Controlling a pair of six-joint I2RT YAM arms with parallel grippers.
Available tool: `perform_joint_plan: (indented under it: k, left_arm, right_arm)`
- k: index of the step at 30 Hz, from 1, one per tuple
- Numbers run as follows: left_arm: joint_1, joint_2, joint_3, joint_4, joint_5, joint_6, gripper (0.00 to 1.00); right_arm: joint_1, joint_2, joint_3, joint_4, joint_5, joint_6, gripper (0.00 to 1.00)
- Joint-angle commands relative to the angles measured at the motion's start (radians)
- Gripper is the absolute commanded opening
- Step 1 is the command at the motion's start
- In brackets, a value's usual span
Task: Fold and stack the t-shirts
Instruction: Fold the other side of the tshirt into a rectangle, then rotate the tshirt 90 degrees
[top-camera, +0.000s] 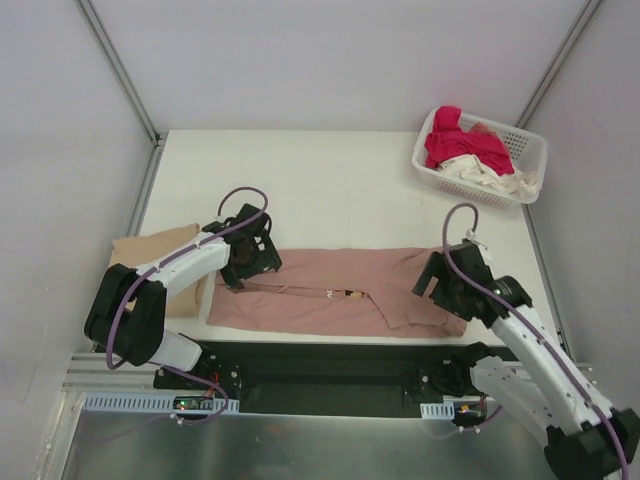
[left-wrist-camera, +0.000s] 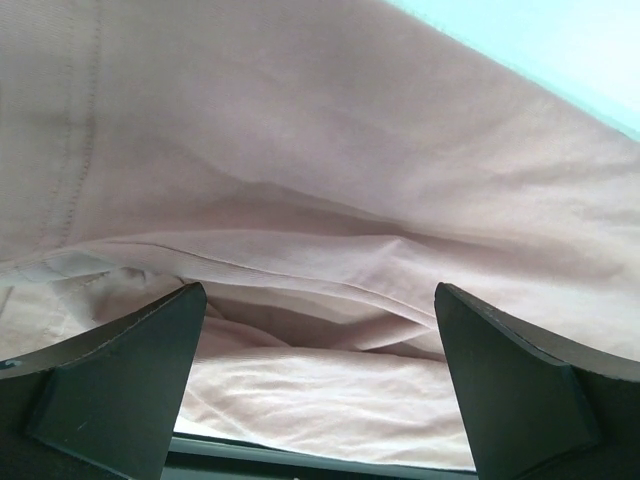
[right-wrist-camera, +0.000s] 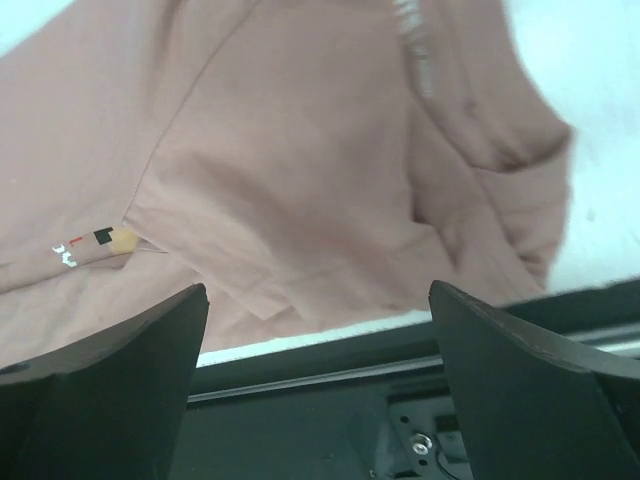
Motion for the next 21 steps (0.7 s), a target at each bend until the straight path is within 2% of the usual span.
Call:
perform_joint_plan:
  k: [1,5,7,11,13,18,21]
  left_arm:
    - [-0.003,-0.013,0.002,0.022,0.063,0.043,0.99]
    - [-0.003,0.017,-0.038,0.049,0.101,0.051,0.99]
    - [-0.003,0.021,-0.053,0.049,0.101,0.048,0.99]
    - [-0.003,0.009,-0.116,0.051,0.106,0.032,0.99]
    - [-0.003,-0.002,-0.142,0.059,0.118,0.016,0.99]
    - [-0.006,-0.071,-0.230,0.060,0.138,-0.058,0.99]
    - [-0.030,-0.111,-0.262,0.068,0.161,-0.122,0.99]
  right_arm:
    - [0.001,0.231,0.010,0.260,-0.129,-0.088,0.97]
    - [0.001,0.521,0.042,0.350,-0.133,-0.105,0.97]
    - [0.001,0.605,0.073,0.383,-0.124,-0.114,0.97]
    - [0.001,0.855,0.201,0.427,-0.170,-0.165,0.97]
    - [-0.001,0.943,0.321,0.440,-0.261,-0.197,0.97]
    - [0.040,1.271,0.644,0.378,-0.348,-0.275,0.97]
    - [0.054,1.460,0.944,0.334,-0.435,-0.285,0.97]
